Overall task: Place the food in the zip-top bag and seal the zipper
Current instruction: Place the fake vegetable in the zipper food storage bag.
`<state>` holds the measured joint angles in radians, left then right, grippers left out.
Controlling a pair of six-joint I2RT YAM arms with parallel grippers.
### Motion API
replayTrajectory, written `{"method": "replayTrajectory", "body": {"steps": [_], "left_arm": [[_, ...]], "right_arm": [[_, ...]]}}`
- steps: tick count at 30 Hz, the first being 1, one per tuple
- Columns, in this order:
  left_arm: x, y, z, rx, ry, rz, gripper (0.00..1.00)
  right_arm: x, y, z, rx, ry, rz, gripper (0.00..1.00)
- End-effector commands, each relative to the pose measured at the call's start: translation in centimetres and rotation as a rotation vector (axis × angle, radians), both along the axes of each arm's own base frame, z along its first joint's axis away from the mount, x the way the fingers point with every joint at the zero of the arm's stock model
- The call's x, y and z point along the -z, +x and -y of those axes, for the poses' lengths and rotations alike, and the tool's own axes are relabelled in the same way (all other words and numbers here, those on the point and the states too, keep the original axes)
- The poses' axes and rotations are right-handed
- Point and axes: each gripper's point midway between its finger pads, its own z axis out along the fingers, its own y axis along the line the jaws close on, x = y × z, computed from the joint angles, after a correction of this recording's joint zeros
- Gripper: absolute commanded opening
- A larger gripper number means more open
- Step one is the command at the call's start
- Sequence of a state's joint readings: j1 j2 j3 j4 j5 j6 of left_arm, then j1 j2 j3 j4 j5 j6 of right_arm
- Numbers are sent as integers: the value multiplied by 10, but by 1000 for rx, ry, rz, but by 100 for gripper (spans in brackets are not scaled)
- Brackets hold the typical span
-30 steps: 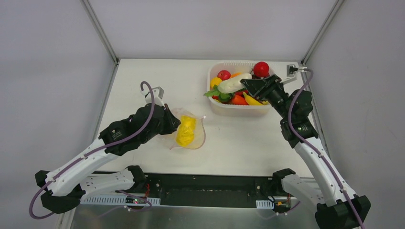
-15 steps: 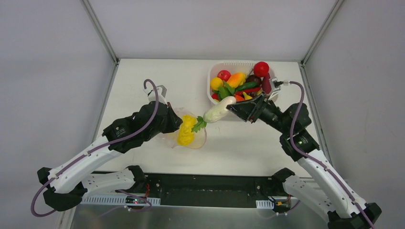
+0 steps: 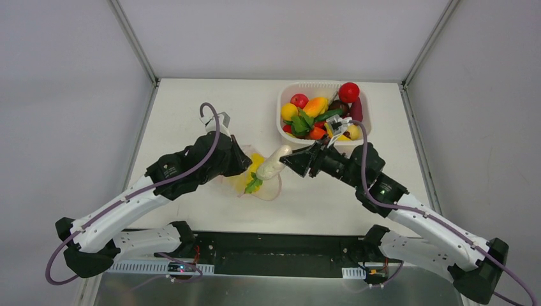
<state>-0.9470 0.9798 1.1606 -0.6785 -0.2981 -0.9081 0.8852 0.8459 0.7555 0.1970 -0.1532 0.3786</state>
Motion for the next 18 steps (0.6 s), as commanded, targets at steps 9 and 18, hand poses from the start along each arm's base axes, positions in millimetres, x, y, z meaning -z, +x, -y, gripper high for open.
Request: {"method": "replayTrajectory", "body": {"steps": [9,18], "left_arm": [[-41,10,36,4,-247,16,0],[-37,13,26,-42,-239,37,0]], "right_arm": [[3,21,-17,261,149,160,9],[1,10,-26,191,249,73,10]]}}
